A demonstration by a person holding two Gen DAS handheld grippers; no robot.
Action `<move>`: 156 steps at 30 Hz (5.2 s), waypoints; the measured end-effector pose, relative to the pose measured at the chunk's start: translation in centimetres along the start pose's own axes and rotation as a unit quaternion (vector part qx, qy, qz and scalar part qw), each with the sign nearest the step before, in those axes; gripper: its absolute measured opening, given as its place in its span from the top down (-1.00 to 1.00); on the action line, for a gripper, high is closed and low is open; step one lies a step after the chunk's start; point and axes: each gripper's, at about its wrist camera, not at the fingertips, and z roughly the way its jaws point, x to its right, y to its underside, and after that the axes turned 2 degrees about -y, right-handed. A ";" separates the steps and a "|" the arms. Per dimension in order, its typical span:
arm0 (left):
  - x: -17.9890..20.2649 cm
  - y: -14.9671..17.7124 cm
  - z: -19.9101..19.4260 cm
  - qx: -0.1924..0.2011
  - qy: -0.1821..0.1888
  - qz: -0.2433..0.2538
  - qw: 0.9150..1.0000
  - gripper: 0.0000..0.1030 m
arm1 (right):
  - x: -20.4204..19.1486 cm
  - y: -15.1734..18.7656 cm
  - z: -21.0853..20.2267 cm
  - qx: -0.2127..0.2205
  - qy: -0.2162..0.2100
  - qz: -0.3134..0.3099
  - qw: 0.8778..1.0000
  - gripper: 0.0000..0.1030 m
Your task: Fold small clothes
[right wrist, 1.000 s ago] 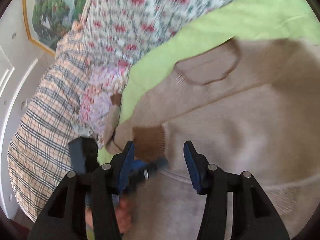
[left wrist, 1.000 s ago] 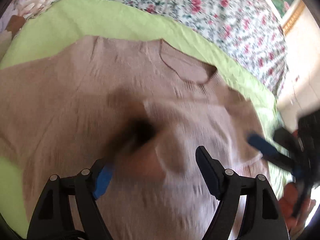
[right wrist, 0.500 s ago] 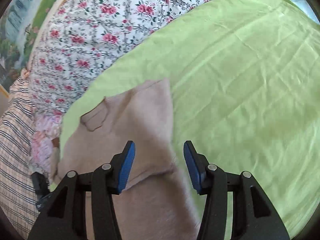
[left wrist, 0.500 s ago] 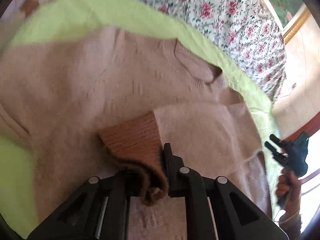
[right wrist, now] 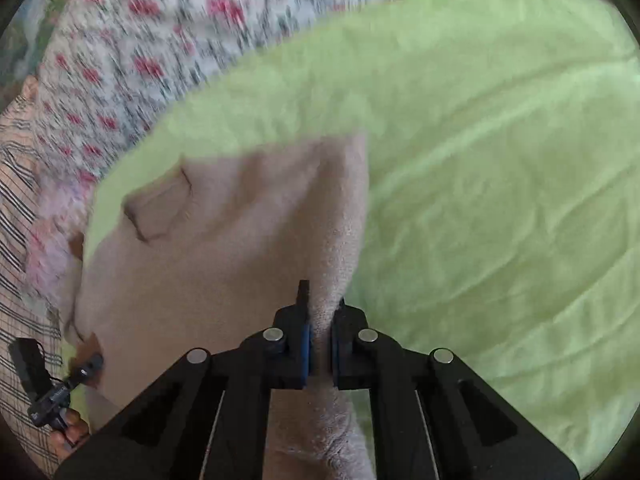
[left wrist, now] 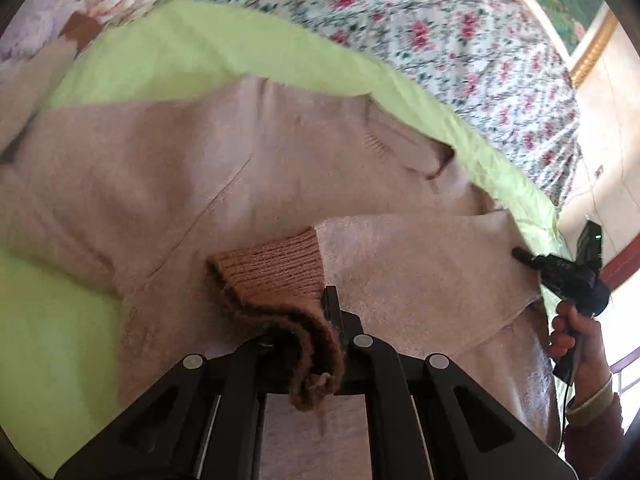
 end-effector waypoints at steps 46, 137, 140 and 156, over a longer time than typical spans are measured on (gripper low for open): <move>-19.1 -18.8 -1.4 0.014 -0.296 -0.015 0.955 -0.60 | -10.3 12.0 -3.3 -0.077 -0.140 -0.034 0.987 0.27; -4.4 1.2 -2.3 0.039 -0.232 0.019 0.972 -0.20 | -2.8 6.2 -4.1 -0.029 -0.065 0.027 0.997 0.88; -4.1 1.3 -2.4 0.040 -0.237 0.025 0.970 -0.20 | -2.0 6.4 -2.3 -0.083 0.023 0.020 0.996 0.85; -5.0 2.4 -3.4 0.074 -0.205 -0.010 0.976 -0.21 | -27.8 -0.3 13.8 -0.196 -0.285 -0.110 0.932 -0.47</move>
